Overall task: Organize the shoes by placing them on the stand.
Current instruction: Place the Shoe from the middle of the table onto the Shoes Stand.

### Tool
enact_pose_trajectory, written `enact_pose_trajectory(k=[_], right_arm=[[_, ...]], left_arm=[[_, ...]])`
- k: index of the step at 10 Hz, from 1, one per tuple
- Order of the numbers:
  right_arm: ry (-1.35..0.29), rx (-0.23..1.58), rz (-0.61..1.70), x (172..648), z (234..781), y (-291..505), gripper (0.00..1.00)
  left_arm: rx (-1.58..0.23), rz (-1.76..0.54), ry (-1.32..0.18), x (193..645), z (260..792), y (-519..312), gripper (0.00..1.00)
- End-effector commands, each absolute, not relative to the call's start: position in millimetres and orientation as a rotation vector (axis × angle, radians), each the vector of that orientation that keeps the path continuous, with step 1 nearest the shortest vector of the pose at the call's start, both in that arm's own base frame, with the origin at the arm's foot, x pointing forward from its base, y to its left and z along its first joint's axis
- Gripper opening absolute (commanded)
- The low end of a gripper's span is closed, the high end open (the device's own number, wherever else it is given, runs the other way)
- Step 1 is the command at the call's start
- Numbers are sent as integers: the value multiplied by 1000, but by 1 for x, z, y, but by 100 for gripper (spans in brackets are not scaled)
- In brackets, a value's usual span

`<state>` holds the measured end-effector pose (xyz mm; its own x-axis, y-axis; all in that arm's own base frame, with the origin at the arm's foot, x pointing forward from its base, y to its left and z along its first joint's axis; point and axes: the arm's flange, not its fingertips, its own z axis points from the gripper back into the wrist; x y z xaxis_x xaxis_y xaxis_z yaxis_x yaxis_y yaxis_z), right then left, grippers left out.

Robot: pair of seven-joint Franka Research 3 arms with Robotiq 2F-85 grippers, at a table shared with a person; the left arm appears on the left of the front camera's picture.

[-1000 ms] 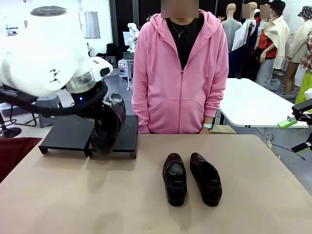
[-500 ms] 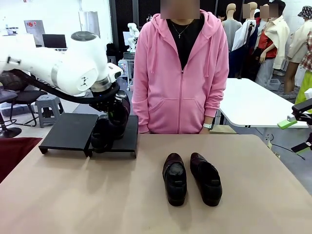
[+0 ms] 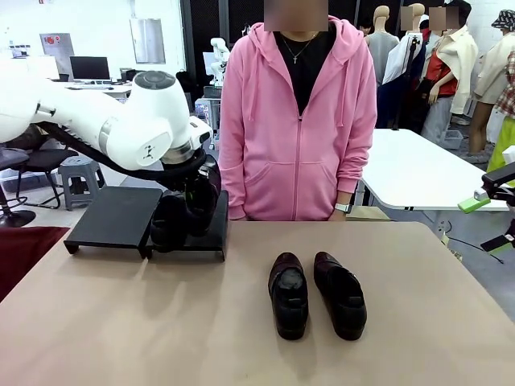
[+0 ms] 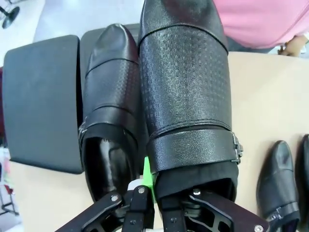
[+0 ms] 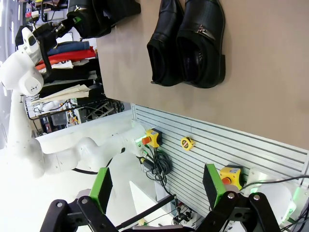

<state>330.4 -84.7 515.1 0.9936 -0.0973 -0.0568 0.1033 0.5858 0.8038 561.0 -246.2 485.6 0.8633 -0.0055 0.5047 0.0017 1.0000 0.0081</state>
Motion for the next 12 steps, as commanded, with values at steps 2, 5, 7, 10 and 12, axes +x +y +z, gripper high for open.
enact_pose_trajectory(k=[2, 5, 7, 10, 12], right_arm=[[20, 931, -128, 330, 518, -85, 100], [20, 931, -128, 330, 518, -85, 100], [20, 931, -128, 330, 518, -85, 100], [20, 931, -128, 330, 518, -85, 100], [20, 931, -128, 330, 518, -85, 100]], left_arm=[[12, 0, -625, 553, 454, -250, 0], [1, -1, -599, 558, 443, -252, 0], [14, 6, -625, 560, 441, -253, 58], [6, 11, -634, 560, 441, -253, 100], [-13, 3, -647, 554, 448, -251, 100]])
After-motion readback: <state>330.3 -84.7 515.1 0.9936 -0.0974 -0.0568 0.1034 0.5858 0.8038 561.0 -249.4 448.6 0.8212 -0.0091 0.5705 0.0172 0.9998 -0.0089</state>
